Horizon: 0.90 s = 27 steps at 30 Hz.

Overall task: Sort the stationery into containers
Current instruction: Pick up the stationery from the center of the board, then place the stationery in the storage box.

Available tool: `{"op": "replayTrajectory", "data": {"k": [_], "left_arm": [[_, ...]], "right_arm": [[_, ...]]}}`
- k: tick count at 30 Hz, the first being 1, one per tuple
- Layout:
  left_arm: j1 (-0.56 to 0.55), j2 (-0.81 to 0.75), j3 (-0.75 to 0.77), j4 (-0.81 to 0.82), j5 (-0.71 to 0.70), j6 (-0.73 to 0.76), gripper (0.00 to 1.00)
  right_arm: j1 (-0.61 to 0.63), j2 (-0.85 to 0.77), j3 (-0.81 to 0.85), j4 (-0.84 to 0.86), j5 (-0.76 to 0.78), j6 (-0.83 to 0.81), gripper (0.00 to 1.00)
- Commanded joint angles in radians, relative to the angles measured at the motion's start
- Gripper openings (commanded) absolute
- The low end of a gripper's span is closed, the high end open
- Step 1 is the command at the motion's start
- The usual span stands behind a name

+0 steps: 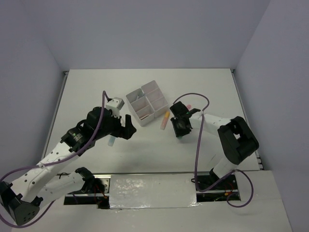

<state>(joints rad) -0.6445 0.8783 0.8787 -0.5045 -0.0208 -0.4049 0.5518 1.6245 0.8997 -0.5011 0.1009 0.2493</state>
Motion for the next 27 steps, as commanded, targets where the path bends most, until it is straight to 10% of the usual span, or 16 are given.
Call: {"op": "replayTrajectory", "data": {"k": [1,12,27], "left_arm": [[0.0,-0.024,-0.038,0.157,0.076,-0.093,0.99],[-0.01,0.074,-0.162,0.704,0.214,-0.544,0.99],[-0.207,0.372,0.049,0.758,0.078,-0.555,0.89]], "right_arm": [[-0.003,0.011,-0.016,0.015,-0.006,-0.009,0.22],[0.046,-0.499,-0.168,0.206,-0.225,0.076,0.09],[0.227,-0.807,-0.142,0.173,-0.173,0.139,0.12]]}}
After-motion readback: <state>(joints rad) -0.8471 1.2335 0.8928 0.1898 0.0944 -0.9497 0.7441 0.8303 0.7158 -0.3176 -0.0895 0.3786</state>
